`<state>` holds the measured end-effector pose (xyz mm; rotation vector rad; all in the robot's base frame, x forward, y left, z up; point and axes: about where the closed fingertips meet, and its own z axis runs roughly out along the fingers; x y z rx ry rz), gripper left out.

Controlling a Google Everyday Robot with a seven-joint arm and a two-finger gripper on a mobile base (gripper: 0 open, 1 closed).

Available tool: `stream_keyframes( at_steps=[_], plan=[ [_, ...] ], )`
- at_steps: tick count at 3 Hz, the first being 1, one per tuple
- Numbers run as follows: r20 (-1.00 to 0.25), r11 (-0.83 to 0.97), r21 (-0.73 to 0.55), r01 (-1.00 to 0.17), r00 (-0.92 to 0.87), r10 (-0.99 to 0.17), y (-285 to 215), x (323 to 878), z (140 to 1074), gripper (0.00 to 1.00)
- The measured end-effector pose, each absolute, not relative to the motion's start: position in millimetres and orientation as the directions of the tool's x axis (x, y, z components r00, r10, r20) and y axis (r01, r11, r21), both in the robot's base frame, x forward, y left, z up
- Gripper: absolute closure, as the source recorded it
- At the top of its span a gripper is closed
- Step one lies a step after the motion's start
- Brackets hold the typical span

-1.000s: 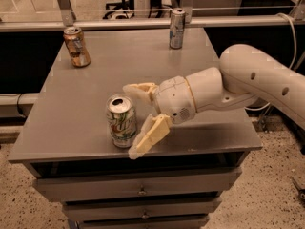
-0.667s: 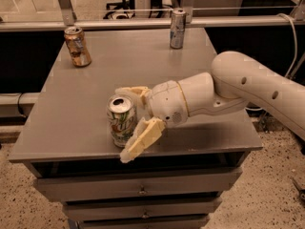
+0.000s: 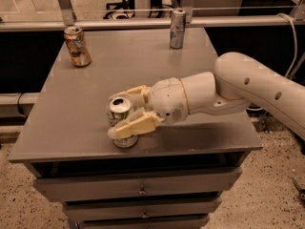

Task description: Move 7up can near redbull can

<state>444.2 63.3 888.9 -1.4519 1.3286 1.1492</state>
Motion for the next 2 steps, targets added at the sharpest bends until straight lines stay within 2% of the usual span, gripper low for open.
stream_keyframes(
  at_steps=[1, 2],
  plan=[
    [-0.972, 0.009, -0.044, -0.999, 0.041, -0.229, 29, 475, 911, 0.69],
    [-0.969, 0.102, -0.104, -0.989, 0.078, -0.235, -6, 501, 941, 0.92]
  ],
)
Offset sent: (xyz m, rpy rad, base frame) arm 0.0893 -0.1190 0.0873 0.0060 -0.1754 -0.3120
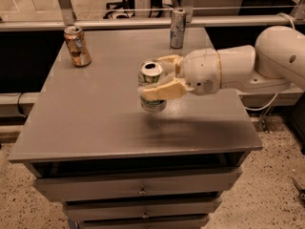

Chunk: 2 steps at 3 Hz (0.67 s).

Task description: Move 7up can near redbull can

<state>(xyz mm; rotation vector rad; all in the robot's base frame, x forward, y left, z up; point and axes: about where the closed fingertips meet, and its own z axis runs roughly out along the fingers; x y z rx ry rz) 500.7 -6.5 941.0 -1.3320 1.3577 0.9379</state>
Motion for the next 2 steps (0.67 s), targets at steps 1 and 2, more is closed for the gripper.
stream_keyframes(
  at_steps=[1, 2],
  plan=[
    [-0.968, 0.112, -0.118, -0.987, 0.089, -0.235, -10.1, 504.4, 947.8, 1.0],
    [-0.968, 0.112, -0.118, -0.987, 0.089, -0.235, -10.0, 504.4, 947.8, 1.0]
  ],
)
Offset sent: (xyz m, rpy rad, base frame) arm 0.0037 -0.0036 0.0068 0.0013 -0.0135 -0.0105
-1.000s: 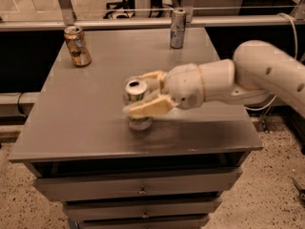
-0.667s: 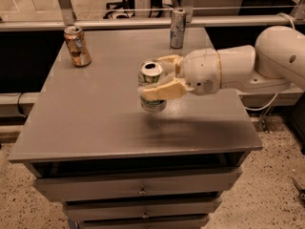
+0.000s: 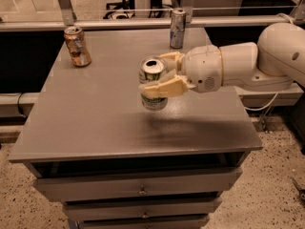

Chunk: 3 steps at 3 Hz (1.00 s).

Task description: Move 7up can near redbull can

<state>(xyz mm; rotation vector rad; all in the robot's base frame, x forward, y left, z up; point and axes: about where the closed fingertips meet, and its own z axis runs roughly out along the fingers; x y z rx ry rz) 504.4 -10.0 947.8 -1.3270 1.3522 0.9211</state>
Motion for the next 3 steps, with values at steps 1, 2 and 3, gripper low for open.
stream_keyframes(
  at_steps=[1, 2, 3],
  plan=[
    [-0.968, 0.151, -0.153, -0.977, 0.118, -0.223, -32, 548, 947, 1.0],
    [-0.96, 0.261, -0.213, -0.942, 0.152, -0.234, -81, 614, 962, 1.0],
    [-0.957, 0.444, -0.231, -0.866, 0.121, -0.262, -165, 691, 971, 1.0]
  ],
)
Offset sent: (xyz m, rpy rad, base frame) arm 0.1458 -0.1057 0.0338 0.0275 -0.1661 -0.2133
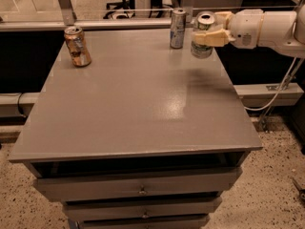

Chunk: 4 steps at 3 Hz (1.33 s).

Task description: Move 7up can near redbull can

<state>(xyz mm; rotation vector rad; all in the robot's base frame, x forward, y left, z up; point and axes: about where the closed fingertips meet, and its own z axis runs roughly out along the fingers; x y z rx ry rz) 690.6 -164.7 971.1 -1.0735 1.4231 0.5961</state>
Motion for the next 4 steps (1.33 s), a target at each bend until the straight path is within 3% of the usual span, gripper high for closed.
stream_keyframes(
  at_steps=[2, 4],
  plan=[
    [-0.969, 0.6, -0.213, -0.771, 0.087, -0.232, -220, 765, 969, 1.0],
    [-0.984, 0.619, -0.142, -0.772, 0.042, -0.174, -203, 809, 947, 1.0]
  ],
)
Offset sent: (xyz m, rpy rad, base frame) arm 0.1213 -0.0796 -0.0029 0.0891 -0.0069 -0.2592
